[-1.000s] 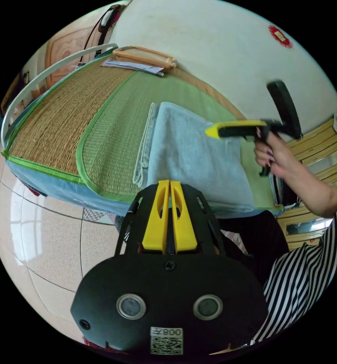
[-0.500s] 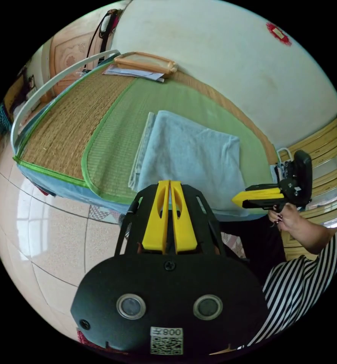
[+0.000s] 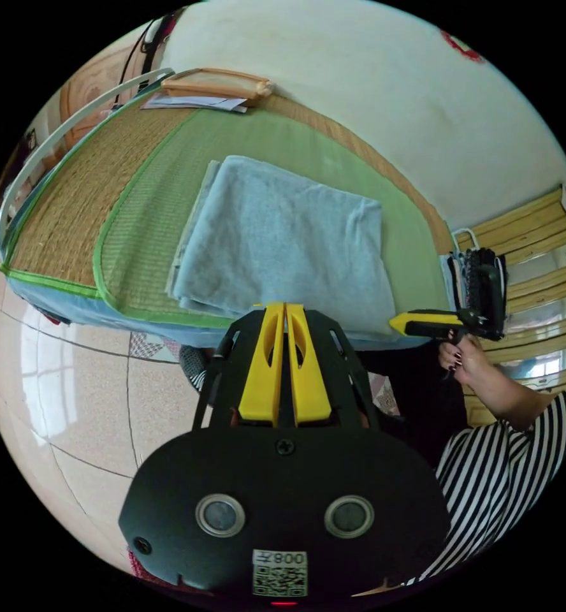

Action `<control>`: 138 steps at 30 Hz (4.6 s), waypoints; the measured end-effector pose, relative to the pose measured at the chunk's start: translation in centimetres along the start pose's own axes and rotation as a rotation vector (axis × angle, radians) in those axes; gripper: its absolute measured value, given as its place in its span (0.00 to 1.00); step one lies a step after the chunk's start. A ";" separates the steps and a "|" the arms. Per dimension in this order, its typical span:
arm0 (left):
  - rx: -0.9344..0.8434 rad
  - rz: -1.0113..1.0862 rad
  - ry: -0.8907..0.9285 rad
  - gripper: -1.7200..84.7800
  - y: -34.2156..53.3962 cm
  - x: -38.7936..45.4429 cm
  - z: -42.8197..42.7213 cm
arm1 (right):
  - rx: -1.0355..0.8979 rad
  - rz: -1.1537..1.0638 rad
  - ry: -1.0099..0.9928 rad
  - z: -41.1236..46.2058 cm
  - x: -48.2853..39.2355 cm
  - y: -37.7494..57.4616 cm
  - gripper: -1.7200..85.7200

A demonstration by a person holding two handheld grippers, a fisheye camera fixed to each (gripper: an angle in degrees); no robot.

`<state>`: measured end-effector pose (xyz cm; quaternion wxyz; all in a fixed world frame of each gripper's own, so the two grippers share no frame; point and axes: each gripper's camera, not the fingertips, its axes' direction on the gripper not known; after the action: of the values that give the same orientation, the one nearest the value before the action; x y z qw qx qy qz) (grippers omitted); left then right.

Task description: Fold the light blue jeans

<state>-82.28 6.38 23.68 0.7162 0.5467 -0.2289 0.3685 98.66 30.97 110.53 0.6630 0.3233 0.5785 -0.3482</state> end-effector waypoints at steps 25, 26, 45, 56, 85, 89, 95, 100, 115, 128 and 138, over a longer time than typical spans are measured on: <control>-0.275 0.338 0.058 0.02 -1.2 13.1 13.5 | 0.127 0.057 -0.138 -3.3 15.1 -4.9 0.02; -0.281 0.329 0.065 0.02 -1.1 12.8 14.1 | 0.105 0.036 -0.158 -2.8 14.6 -3.7 0.02; -0.295 -0.098 0.509 0.10 1.3 8.0 19.4 | 0.082 0.328 -0.472 2.2 22.8 8.8 0.07; -0.243 -0.140 0.584 0.03 2.1 4.6 18.2 | 0.090 0.402 -0.626 4.0 25.3 8.2 0.13; 0.092 -0.384 0.709 0.09 9.4 -16.3 4.7 | 0.089 0.342 -0.781 2.8 20.1 0.7 0.04; 0.205 -0.581 0.815 0.14 11.7 -22.0 4.1 | 0.091 0.328 -0.789 2.0 18.9 -0.5 0.04; 0.413 -0.818 0.956 0.17 14.1 -28.2 3.5 | 0.090 0.302 -0.773 0.7 17.2 -2.5 0.04; 0.422 -0.855 1.000 0.17 14.1 -30.7 2.9 | 0.096 0.295 -0.778 -0.1 15.7 -4.0 0.04; 0.444 -0.933 1.072 0.20 14.3 -33.9 1.1 | 0.110 0.286 -0.765 -2.1 13.1 -7.5 0.04; 0.419 -1.006 1.030 0.18 9.5 -35.2 2.0 | 0.105 0.275 -0.762 -3.2 13.2 -6.8 0.04; 0.397 -1.001 1.033 0.14 6.9 -33.6 3.7 | 0.097 0.289 -0.772 -3.6 15.9 -3.4 0.04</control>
<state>-108.36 -5.54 4.48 0.7027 0.4619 0.4836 0.2427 95.27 30.72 94.26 0.8573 0.2776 0.2190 -0.3741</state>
